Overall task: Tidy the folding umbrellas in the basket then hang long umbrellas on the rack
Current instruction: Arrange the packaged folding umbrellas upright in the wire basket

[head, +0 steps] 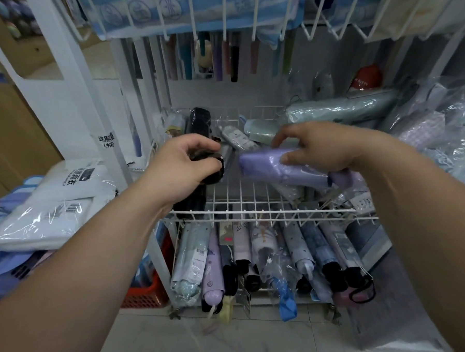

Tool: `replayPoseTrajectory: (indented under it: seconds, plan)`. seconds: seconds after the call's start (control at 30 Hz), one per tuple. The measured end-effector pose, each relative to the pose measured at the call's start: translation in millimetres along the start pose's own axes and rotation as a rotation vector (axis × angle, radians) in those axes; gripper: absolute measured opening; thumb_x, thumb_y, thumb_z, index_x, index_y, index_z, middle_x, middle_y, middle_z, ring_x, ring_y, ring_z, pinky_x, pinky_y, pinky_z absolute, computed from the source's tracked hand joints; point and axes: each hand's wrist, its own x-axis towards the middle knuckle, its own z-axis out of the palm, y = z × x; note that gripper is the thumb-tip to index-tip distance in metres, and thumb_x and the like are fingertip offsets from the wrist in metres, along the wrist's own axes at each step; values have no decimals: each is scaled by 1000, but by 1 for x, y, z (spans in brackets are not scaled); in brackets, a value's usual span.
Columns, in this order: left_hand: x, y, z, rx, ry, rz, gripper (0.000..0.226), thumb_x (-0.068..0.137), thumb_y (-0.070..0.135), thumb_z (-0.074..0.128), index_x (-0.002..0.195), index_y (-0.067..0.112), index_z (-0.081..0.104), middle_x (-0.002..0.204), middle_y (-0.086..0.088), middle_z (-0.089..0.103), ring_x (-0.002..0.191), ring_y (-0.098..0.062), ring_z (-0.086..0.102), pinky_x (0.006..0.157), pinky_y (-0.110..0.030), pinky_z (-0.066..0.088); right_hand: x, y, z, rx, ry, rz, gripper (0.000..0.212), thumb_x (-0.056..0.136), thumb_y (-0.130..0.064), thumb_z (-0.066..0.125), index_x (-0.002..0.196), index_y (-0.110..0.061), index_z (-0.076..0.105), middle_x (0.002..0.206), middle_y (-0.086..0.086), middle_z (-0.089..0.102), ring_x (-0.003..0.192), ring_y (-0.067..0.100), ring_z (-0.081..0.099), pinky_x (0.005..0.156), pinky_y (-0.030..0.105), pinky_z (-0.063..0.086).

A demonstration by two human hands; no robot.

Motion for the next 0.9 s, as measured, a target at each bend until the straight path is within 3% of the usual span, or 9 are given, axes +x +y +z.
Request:
replayPoseTrajectory:
  seconds: [0.17,0.27,0.37,0.47,0.63,0.73,0.8,0.9]
  plan:
    - [-10,-2,12,107,-87,11,36,77,19,85,108,31,71,106,11,71,97,-5,67,88,-25,53,-2,3,8,189,253,97,31,98,-33,59,128,-34,54,102,3,61,73,17,55,63,28,39]
    - [-18,-7,25,268,-159,43,44,74,25,88,114,30,69,105,13,69,93,-2,66,83,-23,51,6,-9,30,261,212,90,30,99,-33,56,129,-34,53,104,5,62,72,17,58,58,26,38]
    - [-22,-10,29,450,-145,138,47,73,35,88,116,29,70,115,12,63,104,-3,61,93,-19,47,16,-11,46,305,187,94,31,100,-34,55,131,-34,52,110,3,60,88,24,57,72,28,39]
    - [-23,-5,25,568,-172,186,45,76,37,85,119,28,71,122,10,64,112,-6,58,93,-17,41,19,-8,54,342,227,125,31,98,-34,56,129,-34,53,104,2,58,91,26,57,76,28,37]
    - [-17,-3,24,689,-206,236,32,83,31,80,114,23,74,128,5,62,118,-10,57,79,4,29,18,-4,66,328,221,151,31,99,-33,55,130,-34,53,100,4,59,90,27,56,75,29,38]
    - [-13,-2,26,711,-206,241,27,83,30,81,109,24,75,121,5,63,110,-11,59,90,-13,39,18,-6,74,308,235,158,30,99,-35,55,129,-34,53,99,5,60,83,26,57,72,28,38]
    - [-10,-3,28,736,-217,261,26,82,31,80,106,24,74,113,7,65,104,-10,60,94,-25,47,19,-8,76,306,245,166,29,99,-34,54,128,-35,52,96,5,62,70,22,59,61,27,38]
    - [-8,-4,30,752,-209,296,26,83,31,80,106,23,74,109,7,65,105,-11,59,95,-25,46,19,-11,74,288,259,175,26,101,-34,52,127,-35,51,94,6,65,62,16,59,50,24,36]
